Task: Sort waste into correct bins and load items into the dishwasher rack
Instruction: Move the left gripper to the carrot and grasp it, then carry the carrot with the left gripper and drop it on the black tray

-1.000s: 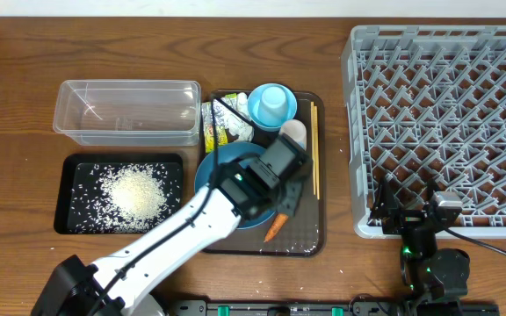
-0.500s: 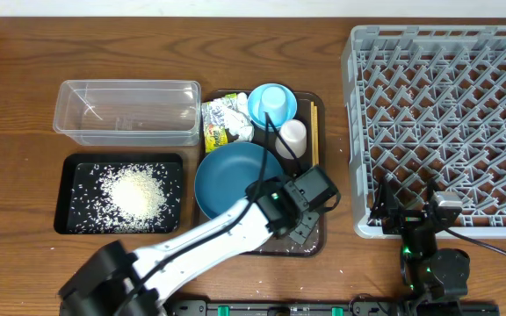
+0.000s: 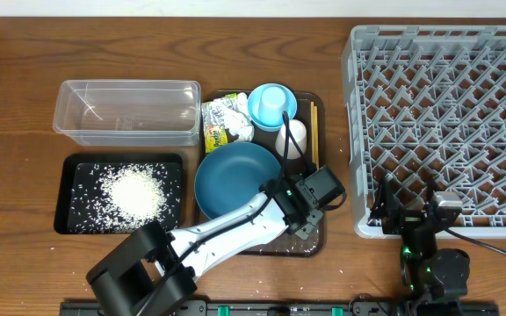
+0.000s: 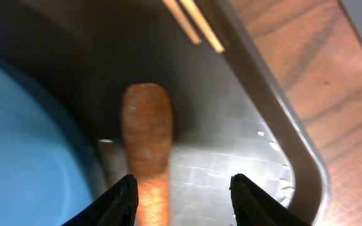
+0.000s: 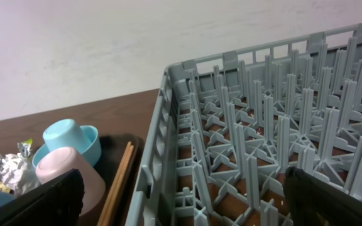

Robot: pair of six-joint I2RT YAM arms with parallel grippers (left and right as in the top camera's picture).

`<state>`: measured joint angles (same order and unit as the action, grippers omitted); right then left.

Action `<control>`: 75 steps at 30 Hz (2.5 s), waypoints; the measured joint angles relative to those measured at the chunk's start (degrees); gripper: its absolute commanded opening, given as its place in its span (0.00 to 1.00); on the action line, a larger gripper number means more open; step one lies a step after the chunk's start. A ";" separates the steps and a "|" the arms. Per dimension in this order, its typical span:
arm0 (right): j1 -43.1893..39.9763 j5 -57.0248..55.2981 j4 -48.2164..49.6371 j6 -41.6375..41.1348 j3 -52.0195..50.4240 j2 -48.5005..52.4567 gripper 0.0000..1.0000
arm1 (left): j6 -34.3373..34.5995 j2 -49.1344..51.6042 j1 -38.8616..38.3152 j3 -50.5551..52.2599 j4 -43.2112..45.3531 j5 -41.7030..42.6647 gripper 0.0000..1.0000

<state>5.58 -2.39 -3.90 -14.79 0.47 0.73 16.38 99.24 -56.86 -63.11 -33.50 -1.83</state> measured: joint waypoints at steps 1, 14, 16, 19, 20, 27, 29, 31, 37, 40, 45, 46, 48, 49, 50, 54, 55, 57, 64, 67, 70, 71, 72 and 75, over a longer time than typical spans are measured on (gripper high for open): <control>0.00 0.00 0.00 0.00 0.00 0.00 0.99 | -0.02 0.00 0.02 0.00 0.00 -0.72 0.50; 0.00 0.00 0.00 0.00 0.00 0.00 0.99 | -0.37 3.76 -2.95 0.00 1.38 -4.87 0.50; 0.00 0.02 0.00 0.00 0.00 0.00 0.99 | -0.37 3.87 -3.78 0.00 1.42 -6.38 0.50; 0.00 0.00 0.00 0.00 0.00 0.00 0.99 | -0.37 3.96 -4.39 0.00 1.44 -8.52 0.50; 0.00 0.00 0.00 0.00 0.00 0.00 0.99 | -0.35 4.00 -4.39 0.00 1.44 -9.22 0.50; 0.00 0.00 0.00 0.00 0.00 0.00 0.99 | -0.35 4.50 -4.33 0.00 1.49 -12.15 0.50; 0.00 0.00 0.00 0.00 0.00 0.00 0.99 | -0.11 4.85 -4.33 0.00 1.49 -12.50 0.51; 0.00 0.00 0.00 0.00 0.00 0.00 0.99 | 0.35 5.66 -4.33 0.00 1.55 -12.72 0.50; 0.00 0.02 0.00 0.00 0.00 0.00 0.99 | 2.51 7.72 -4.33 -0.26 1.70 -10.99 0.50; 0.00 0.00 0.00 0.00 0.00 0.00 0.99 | 3.54 7.72 -4.31 -0.26 1.81 -9.64 0.45; 0.00 0.00 0.00 0.00 0.00 0.00 0.99 | 4.63 7.72 -4.33 -0.31 1.88 -7.08 0.37; 0.00 0.00 0.00 0.00 0.00 0.00 0.99 | 4.68 7.72 -4.33 -0.33 1.90 -6.71 0.34; 0.00 0.00 0.00 0.00 0.00 0.00 0.99 | 4.83 7.63 -4.33 -0.33 1.90 -6.05 0.31; 0.00 0.00 0.00 0.00 0.00 0.00 0.99 | 4.85 7.58 -4.33 -0.33 1.86 -5.79 0.30; 0.00 0.00 0.00 0.00 0.00 0.00 0.99 | 4.83 7.56 -4.33 -0.35 1.84 -5.62 0.29; 0.00 0.00 0.00 0.00 0.00 0.00 0.99 | 4.83 6.75 -4.33 -0.33 1.70 -5.38 0.29; 0.00 0.00 0.00 0.00 0.00 0.00 0.99 | 4.83 6.21 -4.33 -0.33 1.66 -5.38 0.28; 0.00 0.02 0.00 0.00 0.00 0.00 0.99 | 4.81 4.48 -4.33 -0.33 1.62 -5.38 0.26; 0.00 0.02 0.00 0.00 0.00 0.00 0.99 | 4.81 -3.30 -4.22 -0.33 1.60 -5.38 0.26; 0.00 0.00 0.00 0.00 0.00 0.00 0.99 | 4.83 -6.97 -3.15 -0.33 1.57 -4.98 0.26; 0.00 0.00 0.00 0.00 0.00 0.00 0.99 | 4.81 -11.04 -0.11 -0.33 0.85 -4.70 0.26; 0.00 0.02 0.00 0.00 0.00 0.00 0.99 | 4.81 -12.57 1.51 -0.33 0.37 -4.57 0.26; 0.00 0.00 0.00 0.00 0.00 0.00 0.99 | 4.81 -13.86 3.04 -0.33 -0.33 -4.57 0.26; 0.00 0.02 0.00 0.00 0.00 0.00 0.99 | 4.81 -17.53 9.84 -0.33 -3.41 -4.48 0.26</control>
<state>5.58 -2.37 -3.90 -14.79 0.47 0.73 21.19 81.71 -47.03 -63.44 -36.91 -6.31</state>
